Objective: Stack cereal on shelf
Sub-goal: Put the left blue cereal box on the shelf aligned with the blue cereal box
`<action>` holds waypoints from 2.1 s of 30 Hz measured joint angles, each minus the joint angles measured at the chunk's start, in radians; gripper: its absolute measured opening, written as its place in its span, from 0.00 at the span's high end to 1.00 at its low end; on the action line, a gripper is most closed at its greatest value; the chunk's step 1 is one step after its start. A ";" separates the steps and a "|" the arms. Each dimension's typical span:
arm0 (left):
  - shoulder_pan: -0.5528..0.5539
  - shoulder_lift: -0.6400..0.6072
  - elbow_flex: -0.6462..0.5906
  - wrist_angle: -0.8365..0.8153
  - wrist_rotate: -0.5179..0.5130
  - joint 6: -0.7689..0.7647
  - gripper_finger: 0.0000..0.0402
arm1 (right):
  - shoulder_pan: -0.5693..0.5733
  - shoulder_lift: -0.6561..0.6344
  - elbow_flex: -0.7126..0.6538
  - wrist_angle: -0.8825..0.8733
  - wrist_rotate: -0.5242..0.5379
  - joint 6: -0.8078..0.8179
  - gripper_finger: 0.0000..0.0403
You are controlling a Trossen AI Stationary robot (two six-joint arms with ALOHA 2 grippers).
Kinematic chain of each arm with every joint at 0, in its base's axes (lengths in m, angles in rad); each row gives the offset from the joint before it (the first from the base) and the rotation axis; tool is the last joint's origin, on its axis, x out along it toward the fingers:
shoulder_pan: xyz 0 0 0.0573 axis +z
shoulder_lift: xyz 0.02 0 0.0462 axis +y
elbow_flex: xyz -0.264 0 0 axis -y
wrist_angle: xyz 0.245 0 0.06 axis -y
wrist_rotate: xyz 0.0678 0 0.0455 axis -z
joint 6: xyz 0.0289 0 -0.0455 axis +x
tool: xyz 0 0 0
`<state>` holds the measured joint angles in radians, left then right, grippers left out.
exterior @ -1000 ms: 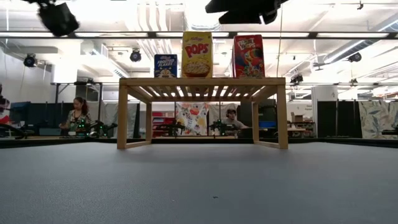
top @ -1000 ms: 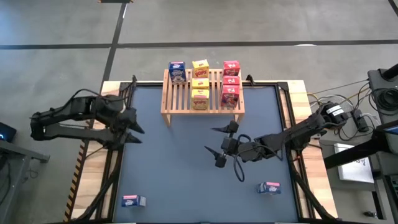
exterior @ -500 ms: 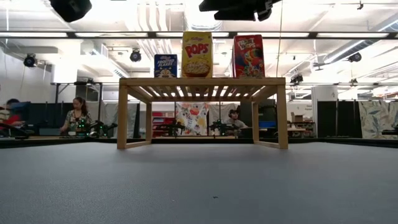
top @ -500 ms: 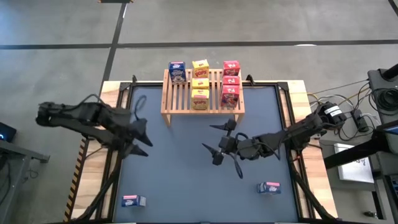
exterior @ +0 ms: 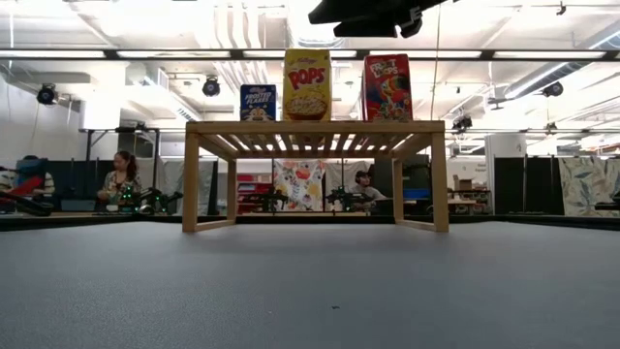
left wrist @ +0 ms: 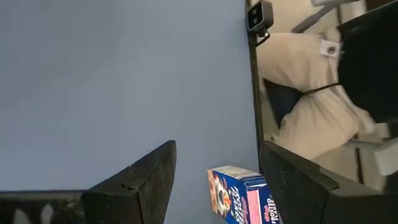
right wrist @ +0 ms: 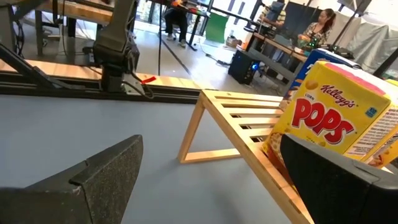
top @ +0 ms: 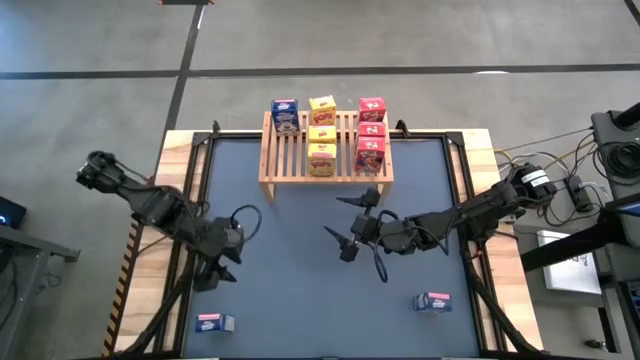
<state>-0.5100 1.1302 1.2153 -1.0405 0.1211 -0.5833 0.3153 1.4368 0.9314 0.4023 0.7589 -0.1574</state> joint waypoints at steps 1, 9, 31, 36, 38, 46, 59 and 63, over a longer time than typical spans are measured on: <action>-0.022 0.014 0.019 -0.015 -0.021 -0.016 0.46 | 0.000 0.000 0.000 0.000 0.000 0.000 0.09; -0.225 0.075 0.057 -0.078 -0.159 -0.190 0.46 | 0.001 0.001 0.000 -0.036 -0.008 0.078 0.09; -0.440 0.072 0.017 -0.085 -0.190 -0.570 0.46 | 0.001 0.002 -0.002 -0.058 -0.056 0.150 0.09; -0.440 0.072 0.017 -0.085 -0.178 -0.576 0.46 | 0.001 0.002 -0.002 -0.061 -0.056 0.151 0.09; -0.440 0.072 0.017 -0.088 -0.162 -0.581 0.46 | 0.001 0.002 -0.002 -0.061 -0.056 0.151 0.09; -0.440 0.072 0.017 -0.094 -0.143 -0.583 0.46 | 0.001 0.005 -0.002 -0.060 -0.056 0.151 0.09; -0.442 0.076 0.017 -0.103 -0.129 -0.614 0.46 | 0.001 0.033 -0.003 -0.044 -0.052 0.147 0.09; -0.445 0.090 0.017 -0.074 -0.128 -0.616 0.46 | 0.001 0.034 -0.003 -0.045 -0.052 0.147 0.09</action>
<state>-0.9554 1.2199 1.2320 -1.1146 -0.0070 -1.1990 0.3161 1.4704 0.9287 0.3569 0.7067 -0.0105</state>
